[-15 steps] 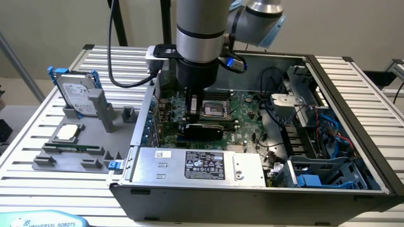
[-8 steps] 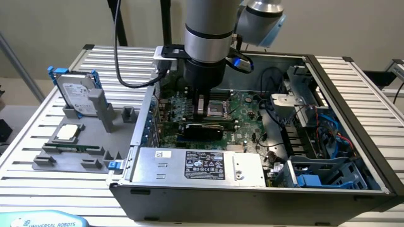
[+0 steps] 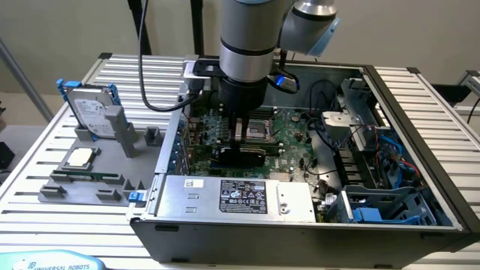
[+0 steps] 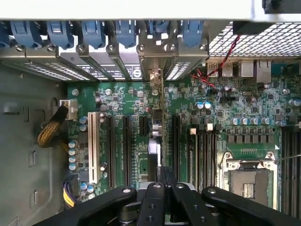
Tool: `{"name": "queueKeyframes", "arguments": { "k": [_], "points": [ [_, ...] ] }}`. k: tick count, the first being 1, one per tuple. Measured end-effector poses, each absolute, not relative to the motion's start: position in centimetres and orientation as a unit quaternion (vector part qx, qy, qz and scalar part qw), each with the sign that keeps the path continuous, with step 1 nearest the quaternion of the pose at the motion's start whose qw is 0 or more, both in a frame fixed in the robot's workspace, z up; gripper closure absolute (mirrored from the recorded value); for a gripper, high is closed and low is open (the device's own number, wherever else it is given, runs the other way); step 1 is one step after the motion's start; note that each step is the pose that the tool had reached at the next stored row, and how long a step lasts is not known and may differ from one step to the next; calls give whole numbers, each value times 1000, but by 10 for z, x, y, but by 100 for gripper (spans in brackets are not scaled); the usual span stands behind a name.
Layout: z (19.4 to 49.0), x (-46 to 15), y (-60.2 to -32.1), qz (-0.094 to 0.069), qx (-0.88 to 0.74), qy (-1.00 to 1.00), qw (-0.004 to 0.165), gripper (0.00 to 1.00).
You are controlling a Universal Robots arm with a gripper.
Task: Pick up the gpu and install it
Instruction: 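Insert the gpu into the slot, then press down on the gpu until it lock into place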
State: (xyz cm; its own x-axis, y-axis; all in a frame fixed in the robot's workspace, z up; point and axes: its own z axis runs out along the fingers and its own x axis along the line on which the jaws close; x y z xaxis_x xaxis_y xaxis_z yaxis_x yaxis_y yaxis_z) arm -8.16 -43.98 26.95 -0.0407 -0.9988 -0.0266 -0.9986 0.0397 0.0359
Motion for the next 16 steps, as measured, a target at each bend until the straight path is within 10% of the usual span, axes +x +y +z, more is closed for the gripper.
{"name": "queueKeyframes", "arguments": {
  "k": [16],
  "points": [
    [284, -82, -439, -22, 693, -721, 3, 89]
  ]
}}
